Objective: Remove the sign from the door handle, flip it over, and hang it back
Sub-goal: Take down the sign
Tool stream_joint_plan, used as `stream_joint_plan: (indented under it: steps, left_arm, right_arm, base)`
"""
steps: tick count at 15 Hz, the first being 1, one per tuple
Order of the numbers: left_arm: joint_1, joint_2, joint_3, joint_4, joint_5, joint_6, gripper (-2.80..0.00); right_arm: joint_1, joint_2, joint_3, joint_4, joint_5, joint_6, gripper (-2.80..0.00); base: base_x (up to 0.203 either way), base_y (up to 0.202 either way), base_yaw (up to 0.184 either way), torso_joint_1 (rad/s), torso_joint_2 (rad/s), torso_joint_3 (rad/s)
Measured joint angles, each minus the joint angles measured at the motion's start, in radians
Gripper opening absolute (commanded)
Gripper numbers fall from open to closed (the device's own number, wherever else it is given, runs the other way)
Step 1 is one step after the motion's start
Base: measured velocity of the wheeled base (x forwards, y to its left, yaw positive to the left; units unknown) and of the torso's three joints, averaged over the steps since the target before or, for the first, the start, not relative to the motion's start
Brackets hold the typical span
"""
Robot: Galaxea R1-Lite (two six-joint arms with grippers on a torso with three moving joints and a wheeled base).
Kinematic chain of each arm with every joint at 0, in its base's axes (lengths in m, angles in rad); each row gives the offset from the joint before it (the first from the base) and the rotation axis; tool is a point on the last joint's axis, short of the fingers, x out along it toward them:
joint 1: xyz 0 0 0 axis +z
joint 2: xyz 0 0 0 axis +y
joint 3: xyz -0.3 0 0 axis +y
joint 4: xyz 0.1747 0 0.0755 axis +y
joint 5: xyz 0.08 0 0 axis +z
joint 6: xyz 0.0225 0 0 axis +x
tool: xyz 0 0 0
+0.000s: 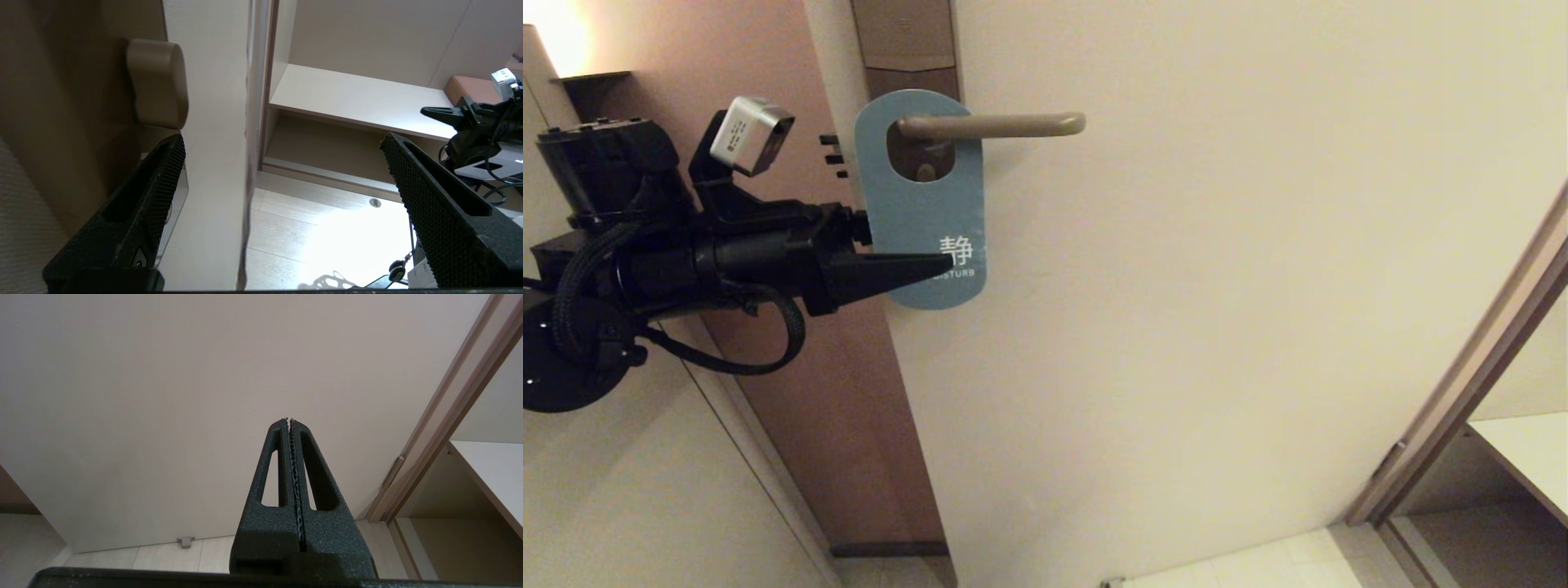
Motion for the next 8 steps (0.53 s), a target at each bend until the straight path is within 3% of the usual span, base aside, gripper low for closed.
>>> stream_joint_plan:
  steps: [8]
  left_arm:
    - [-0.027,0.0,0.001,0.0,0.002,0.004,0.0]
  right_arm:
    - [0.0,0.0,0.0,0.0,-0.001,0.0,-2.8]
  base:
    - [0.0,0.0,0.0,0.0,0.0,0.0]
